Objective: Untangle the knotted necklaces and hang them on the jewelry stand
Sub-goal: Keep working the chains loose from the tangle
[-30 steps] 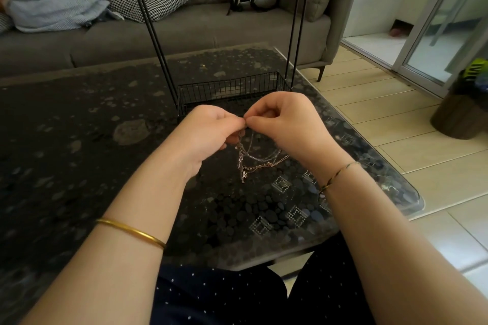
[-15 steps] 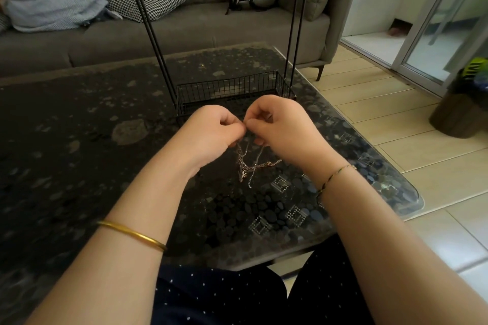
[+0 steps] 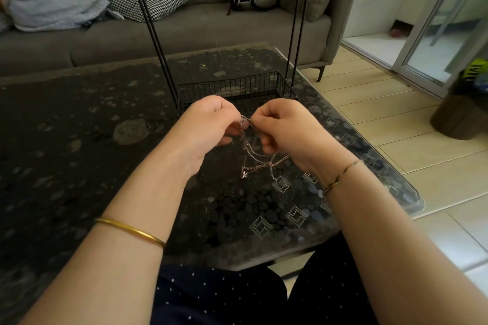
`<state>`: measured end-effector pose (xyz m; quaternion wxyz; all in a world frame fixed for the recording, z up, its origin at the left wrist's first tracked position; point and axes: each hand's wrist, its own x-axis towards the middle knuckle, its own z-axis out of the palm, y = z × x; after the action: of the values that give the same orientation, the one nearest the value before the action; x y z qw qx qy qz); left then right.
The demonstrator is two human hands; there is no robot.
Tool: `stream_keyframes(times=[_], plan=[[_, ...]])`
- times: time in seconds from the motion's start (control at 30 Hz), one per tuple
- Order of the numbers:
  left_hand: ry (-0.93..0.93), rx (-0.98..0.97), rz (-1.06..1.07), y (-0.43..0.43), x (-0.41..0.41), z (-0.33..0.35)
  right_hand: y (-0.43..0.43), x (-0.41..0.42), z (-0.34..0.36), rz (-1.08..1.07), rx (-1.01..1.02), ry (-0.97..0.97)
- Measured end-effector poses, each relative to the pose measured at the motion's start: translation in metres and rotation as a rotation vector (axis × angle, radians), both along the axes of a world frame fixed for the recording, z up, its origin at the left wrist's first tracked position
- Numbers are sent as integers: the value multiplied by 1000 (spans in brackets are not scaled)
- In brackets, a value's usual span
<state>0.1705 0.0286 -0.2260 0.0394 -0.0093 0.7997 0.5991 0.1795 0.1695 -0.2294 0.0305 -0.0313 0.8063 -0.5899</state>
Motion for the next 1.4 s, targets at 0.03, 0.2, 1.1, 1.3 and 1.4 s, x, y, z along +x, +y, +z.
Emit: stream_keyframes(times=[0.03, 0.2, 1.1, 1.3, 1.4], plan=[[3, 7, 3, 0, 0, 0, 0, 0, 0, -7, -35, -23], [-20, -9, 11, 3, -1, -1, -2, 1, 2, -51, -219, -80], [229, -379, 52, 8, 3, -1, -6, 2, 8, -177, -428, -5], [-57, -54, 255, 4, -1, 4, 1, 6, 9, -108, -68, -2], [-218, 160, 249, 2, 0, 8, 1, 9, 7, -67, 56, 84]])
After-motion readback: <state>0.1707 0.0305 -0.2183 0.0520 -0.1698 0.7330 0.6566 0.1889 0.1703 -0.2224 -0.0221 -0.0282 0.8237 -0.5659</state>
